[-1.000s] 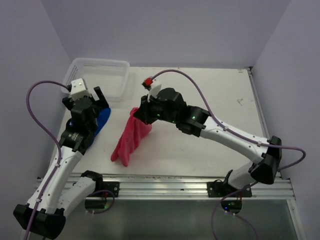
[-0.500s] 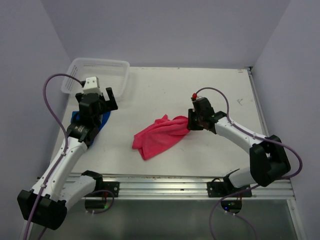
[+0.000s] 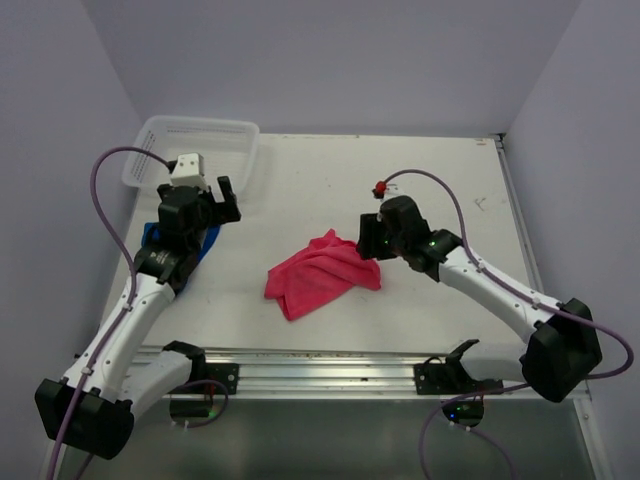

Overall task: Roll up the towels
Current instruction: Grab a towel with the right arm, then flatten the towel

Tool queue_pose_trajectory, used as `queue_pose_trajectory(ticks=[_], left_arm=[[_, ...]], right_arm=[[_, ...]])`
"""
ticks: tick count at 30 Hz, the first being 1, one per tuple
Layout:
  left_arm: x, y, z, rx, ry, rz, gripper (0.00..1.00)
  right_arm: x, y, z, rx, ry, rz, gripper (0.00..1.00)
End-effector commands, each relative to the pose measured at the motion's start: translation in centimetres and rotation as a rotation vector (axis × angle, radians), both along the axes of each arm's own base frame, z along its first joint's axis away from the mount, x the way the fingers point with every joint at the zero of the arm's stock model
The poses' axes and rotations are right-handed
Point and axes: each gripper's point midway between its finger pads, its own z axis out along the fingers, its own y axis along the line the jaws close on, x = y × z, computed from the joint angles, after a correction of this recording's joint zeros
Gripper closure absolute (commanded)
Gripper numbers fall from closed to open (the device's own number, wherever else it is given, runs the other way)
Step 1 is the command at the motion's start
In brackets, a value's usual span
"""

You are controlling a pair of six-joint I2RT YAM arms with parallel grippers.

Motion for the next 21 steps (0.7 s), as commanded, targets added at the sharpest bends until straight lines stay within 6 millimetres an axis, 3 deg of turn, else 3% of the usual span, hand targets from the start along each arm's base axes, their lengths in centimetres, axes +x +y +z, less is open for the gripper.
queue_pose_trajectory(ticks=[1, 2, 3, 5, 7, 8, 10, 17, 21], left_arm=[[0.1, 0.6, 2.7, -0.011, -0.092, 0.038, 0.00], [0.0, 0.7, 2.8, -0.010, -0.094, 0.043, 0.00], [0.1, 0.8, 2.8, -0.010, -0.094, 0.047, 0.00], [0.0, 1.0, 3.0, -0.011, -0.097, 0.059, 0.00], [-0.2, 1.4, 3.1, -0.013, -0.102, 0.083, 0.00], [-0.4, 1.5, 3.4, -0.015, -0.110, 0.089, 0.00], [-0.8, 2.3, 4.0, -0.014, -0.131, 0.130, 0.00], [-1.6, 3.2, 5.0, -0.026, -0.179, 0.168, 0.00], [-1.4, 3.0, 4.9, -0.025, -0.168, 0.156, 0.00]], right_arm=[[-1.5, 6.0, 2.7, 0.093, -0.060, 0.161, 0.45], [-2.8, 8.3, 3.0, 0.112, -0.056, 0.226, 0.48], [-3.2, 9.8, 1.9, 0.105, -0.027, 0.257, 0.49], [-4.8, 12.8, 1.6, 0.107, -0.020, 0.319, 0.50], [-5.2, 14.6, -0.8, 0.052, 0.015, 0.326, 0.51], [-6.2, 16.4, -0.6, 0.052, 0.017, 0.357, 0.51], [-7.0, 18.5, -2.3, 0.002, 0.033, 0.362, 0.50], [-8.1, 21.2, -7.7, -0.140, 0.080, 0.352, 0.50], [-7.6, 20.6, -9.0, -0.208, 0.076, 0.320, 0.55]])
